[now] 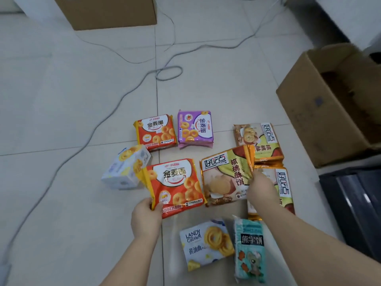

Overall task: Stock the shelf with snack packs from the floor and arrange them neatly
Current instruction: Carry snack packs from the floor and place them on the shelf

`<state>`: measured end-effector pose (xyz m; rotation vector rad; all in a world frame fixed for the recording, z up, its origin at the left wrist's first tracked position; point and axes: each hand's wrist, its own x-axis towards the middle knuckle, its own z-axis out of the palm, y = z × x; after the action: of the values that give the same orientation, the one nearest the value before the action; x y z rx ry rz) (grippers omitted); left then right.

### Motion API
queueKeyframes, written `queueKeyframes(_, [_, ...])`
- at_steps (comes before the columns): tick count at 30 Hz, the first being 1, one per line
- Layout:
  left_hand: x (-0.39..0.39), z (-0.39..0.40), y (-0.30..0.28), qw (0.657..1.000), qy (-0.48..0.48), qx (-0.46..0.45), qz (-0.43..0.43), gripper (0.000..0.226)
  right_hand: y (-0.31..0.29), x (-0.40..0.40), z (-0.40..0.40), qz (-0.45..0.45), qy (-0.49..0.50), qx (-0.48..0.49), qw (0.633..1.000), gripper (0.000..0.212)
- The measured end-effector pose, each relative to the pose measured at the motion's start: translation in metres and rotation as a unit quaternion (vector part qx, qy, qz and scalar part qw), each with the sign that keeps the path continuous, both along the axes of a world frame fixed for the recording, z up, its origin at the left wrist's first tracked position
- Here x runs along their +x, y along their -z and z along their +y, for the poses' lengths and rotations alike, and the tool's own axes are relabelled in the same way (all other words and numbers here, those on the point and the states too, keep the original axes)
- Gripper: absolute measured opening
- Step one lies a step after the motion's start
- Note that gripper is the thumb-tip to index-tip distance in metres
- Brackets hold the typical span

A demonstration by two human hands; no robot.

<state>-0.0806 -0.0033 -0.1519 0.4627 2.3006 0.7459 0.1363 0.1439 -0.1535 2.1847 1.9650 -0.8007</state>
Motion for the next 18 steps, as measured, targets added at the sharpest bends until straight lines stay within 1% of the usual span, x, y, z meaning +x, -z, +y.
queueKeyframes(2, [0.007,0.003,-0.065,0.999,0.012,0.035,0.020,0.026,-0.060,0.008,-0.009,0.050,0.030,0.039,0.998,0.011])
queueKeyframes(4, [0.008,0.010,-0.135,0.997,0.023,0.059,0.043,0.032,-0.130,0.014,-0.014,0.092,0.057,0.077,0.991,0.015])
queueKeyframes(8, [0.001,0.032,-0.281,0.987,0.059,0.133,0.067,0.010,-0.287,0.023,-0.014,0.164,0.122,0.141,0.969,0.017])
queueKeyframes(11, [-0.001,0.047,-0.397,0.977,0.090,0.174,0.089,0.008,-0.403,0.035,-0.012,0.203,0.155,0.186,0.949,0.017])
queueKeyframes(14, [0.004,0.062,-0.505,0.964,0.113,0.220,0.094,0.010,-0.508,0.045,-0.012,0.218,0.172,0.228,0.933,0.017])
queueKeyframes(18, [0.020,0.074,-0.638,0.942,0.164,0.273,0.107,0.010,-0.636,0.061,-0.023,0.246,0.201,0.292,0.902,0.016])
